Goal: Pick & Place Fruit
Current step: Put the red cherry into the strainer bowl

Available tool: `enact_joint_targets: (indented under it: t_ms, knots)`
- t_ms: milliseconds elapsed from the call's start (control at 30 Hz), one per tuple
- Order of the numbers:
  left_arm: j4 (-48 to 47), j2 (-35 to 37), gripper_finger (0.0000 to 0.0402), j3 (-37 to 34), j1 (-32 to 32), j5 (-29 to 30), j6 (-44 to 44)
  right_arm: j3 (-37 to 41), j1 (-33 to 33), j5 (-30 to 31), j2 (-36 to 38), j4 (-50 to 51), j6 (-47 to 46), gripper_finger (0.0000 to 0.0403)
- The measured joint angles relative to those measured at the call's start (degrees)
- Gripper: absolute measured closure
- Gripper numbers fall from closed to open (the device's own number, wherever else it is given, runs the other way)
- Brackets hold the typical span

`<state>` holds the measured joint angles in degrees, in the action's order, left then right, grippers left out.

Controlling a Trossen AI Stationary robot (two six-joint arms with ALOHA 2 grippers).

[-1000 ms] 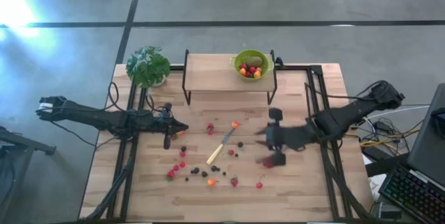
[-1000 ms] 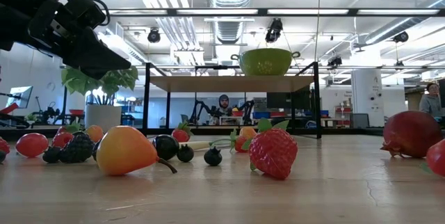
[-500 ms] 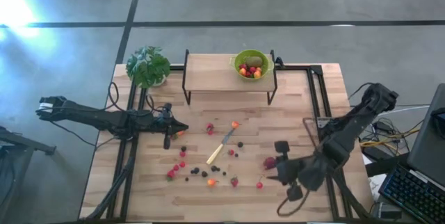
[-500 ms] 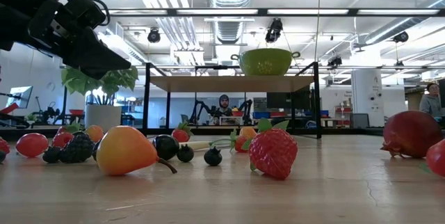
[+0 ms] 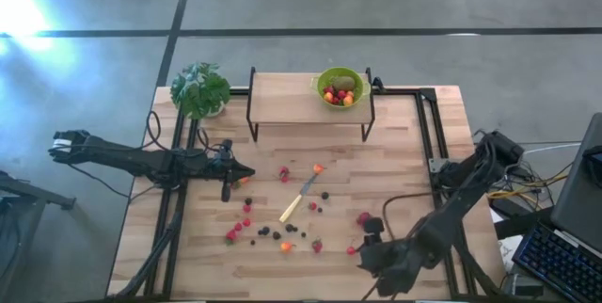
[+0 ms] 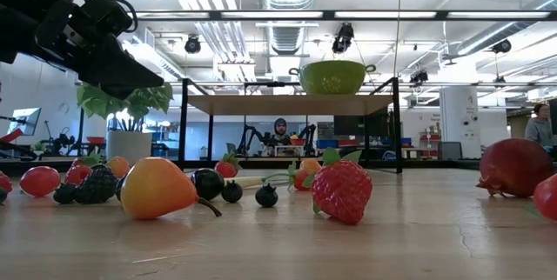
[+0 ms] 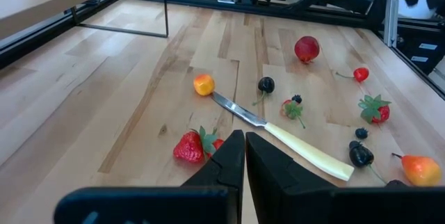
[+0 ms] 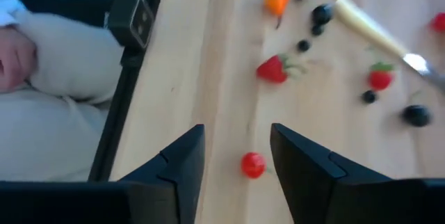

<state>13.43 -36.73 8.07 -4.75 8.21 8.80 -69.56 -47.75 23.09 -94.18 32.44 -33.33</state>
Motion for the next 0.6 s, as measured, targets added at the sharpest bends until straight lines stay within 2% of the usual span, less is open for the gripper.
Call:
enact_joint_targets:
  t_ms: [167,333,600]
  knots:
    - [-0.04,0.00,0.0381,0.00,0.00,0.01,0.00,-2.39,-0.02,-1.22,-5.78,0.74,-0.85,0.0219]
    - [-0.20,0.00,0.0381,0.00,0.00,0.00,0.00,-5.47,0.00,-1.71,-10.03,4.79,-5.63,0.0208]
    - [-0.37,0.00,0.0381,0.00,0.02,0.00,0.00,-4.70,0.48,-1.71,-13.05,4.89,-11.71,0.0220]
